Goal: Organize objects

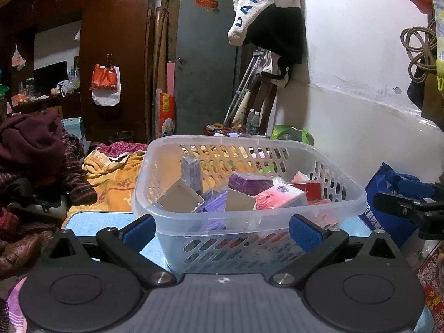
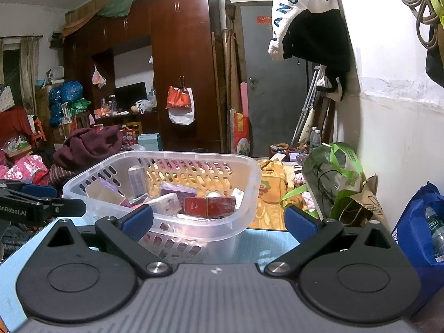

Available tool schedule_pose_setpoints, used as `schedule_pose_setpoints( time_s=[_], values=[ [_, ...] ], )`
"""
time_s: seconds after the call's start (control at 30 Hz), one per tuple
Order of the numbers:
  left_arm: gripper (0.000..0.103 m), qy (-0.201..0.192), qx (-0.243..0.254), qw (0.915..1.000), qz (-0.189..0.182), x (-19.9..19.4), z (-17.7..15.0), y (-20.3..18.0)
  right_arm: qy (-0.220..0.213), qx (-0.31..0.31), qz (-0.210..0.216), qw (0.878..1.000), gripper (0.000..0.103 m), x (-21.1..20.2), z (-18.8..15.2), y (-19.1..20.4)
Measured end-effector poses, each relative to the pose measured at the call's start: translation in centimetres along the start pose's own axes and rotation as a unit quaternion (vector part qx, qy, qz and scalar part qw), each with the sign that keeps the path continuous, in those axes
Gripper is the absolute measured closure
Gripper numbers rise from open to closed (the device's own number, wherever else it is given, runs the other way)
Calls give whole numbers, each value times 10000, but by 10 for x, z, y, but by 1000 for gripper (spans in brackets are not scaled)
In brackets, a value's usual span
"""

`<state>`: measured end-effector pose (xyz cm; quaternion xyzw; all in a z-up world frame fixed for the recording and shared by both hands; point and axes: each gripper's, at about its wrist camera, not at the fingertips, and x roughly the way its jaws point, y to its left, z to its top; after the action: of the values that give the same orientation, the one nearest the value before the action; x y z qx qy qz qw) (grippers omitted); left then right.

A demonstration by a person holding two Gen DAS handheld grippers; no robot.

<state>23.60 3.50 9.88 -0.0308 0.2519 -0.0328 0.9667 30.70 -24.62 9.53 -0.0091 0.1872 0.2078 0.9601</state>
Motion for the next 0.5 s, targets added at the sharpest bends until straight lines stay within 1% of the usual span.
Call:
schedule_pose_setpoints(
  time_s=[0.2, 0.5],
  values=[
    [0, -31, 53, 10000, -75, 0, -1, -3, 7, 0, 14, 10000, 0, 0, 0, -1],
    [0, -61, 155, 9999, -46, 3, -2, -11, 43, -37, 5, 10000, 0, 1, -3, -2]
  ],
)
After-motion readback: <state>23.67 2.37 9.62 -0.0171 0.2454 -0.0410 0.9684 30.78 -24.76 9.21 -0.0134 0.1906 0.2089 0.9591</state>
